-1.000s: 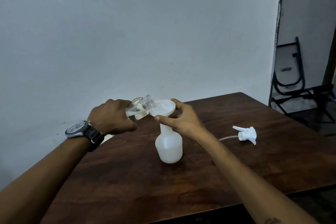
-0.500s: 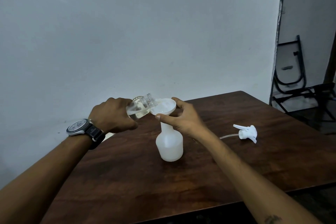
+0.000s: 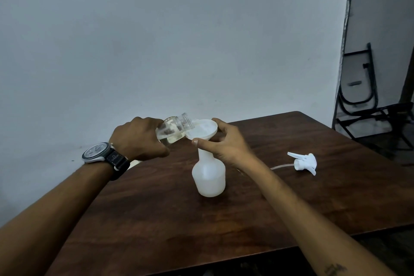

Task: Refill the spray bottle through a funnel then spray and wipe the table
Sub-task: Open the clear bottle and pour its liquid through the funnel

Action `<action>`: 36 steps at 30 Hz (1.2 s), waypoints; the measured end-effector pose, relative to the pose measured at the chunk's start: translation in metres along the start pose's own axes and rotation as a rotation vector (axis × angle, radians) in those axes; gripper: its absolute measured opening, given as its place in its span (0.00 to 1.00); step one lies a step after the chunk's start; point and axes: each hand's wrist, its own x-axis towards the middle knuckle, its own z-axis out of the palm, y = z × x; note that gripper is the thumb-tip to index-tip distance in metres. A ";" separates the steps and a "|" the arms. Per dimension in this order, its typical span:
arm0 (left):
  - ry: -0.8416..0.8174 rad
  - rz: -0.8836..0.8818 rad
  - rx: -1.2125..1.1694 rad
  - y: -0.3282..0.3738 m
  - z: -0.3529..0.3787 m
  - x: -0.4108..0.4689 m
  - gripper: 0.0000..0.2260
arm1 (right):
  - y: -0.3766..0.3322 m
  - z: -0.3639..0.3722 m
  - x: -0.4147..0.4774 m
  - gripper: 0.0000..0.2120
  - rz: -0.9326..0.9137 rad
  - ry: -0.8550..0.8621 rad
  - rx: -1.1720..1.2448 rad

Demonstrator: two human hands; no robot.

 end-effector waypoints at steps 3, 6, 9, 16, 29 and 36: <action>0.006 -0.006 0.005 0.000 0.000 -0.001 0.15 | 0.000 0.000 0.000 0.18 0.000 -0.003 0.008; 0.005 -0.007 0.011 0.001 0.000 -0.001 0.14 | 0.000 -0.001 -0.001 0.18 -0.001 -0.005 -0.002; -0.003 -0.015 0.008 0.001 0.000 0.000 0.14 | 0.000 -0.001 -0.001 0.18 -0.004 -0.003 -0.001; 0.000 -0.023 0.025 0.004 -0.003 -0.002 0.14 | 0.001 -0.001 -0.001 0.19 -0.015 -0.004 -0.023; 0.014 -0.023 -0.003 0.005 -0.006 -0.006 0.16 | 0.003 -0.001 0.001 0.22 -0.020 -0.019 -0.016; 0.022 -0.015 -0.001 0.006 -0.007 -0.006 0.19 | 0.004 -0.002 0.002 0.21 -0.016 -0.042 0.010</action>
